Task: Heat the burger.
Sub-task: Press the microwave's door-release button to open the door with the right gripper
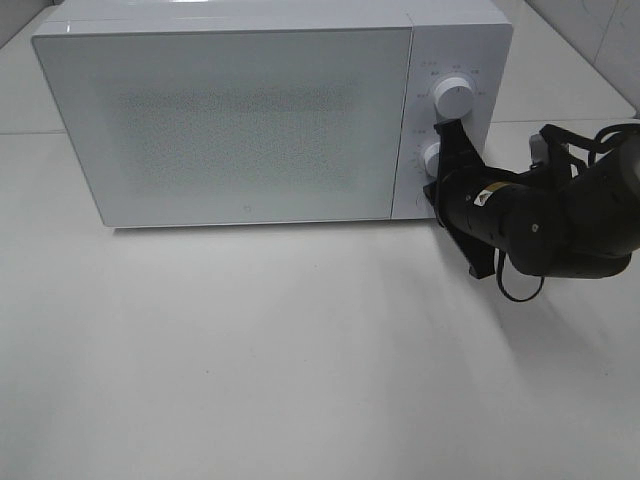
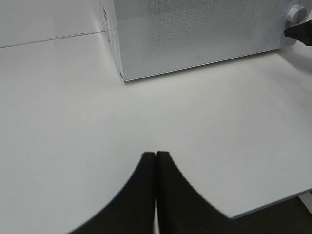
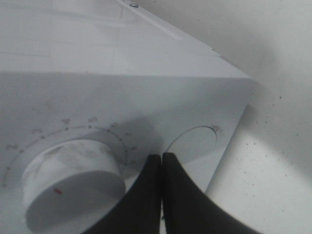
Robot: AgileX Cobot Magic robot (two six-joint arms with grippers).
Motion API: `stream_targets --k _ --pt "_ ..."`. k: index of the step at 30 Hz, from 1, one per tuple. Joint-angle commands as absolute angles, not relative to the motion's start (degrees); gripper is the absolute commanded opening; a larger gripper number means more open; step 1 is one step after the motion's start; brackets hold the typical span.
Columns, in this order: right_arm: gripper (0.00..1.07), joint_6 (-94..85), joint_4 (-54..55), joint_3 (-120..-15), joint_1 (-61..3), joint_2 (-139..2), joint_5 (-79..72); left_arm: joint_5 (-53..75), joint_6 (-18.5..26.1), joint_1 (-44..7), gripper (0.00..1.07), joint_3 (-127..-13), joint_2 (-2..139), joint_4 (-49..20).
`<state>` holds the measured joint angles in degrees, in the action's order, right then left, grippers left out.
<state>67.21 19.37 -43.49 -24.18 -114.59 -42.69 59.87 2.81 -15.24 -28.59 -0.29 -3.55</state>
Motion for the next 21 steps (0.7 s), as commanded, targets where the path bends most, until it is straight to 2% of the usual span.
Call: stream_targets --k 1,21 --pt "0.0 67.49 18.91 -45.03 -24.01 -114.94 -43.6 59.36 2.69 -15.07 0.0 -28.42 -1.43 -3.67" --pt "0.0 67.09 20.86 -47.56 -24.01 -117.57 -50.02 59.36 2.69 -15.07 0.0 -28.42 -1.43 -3.67"
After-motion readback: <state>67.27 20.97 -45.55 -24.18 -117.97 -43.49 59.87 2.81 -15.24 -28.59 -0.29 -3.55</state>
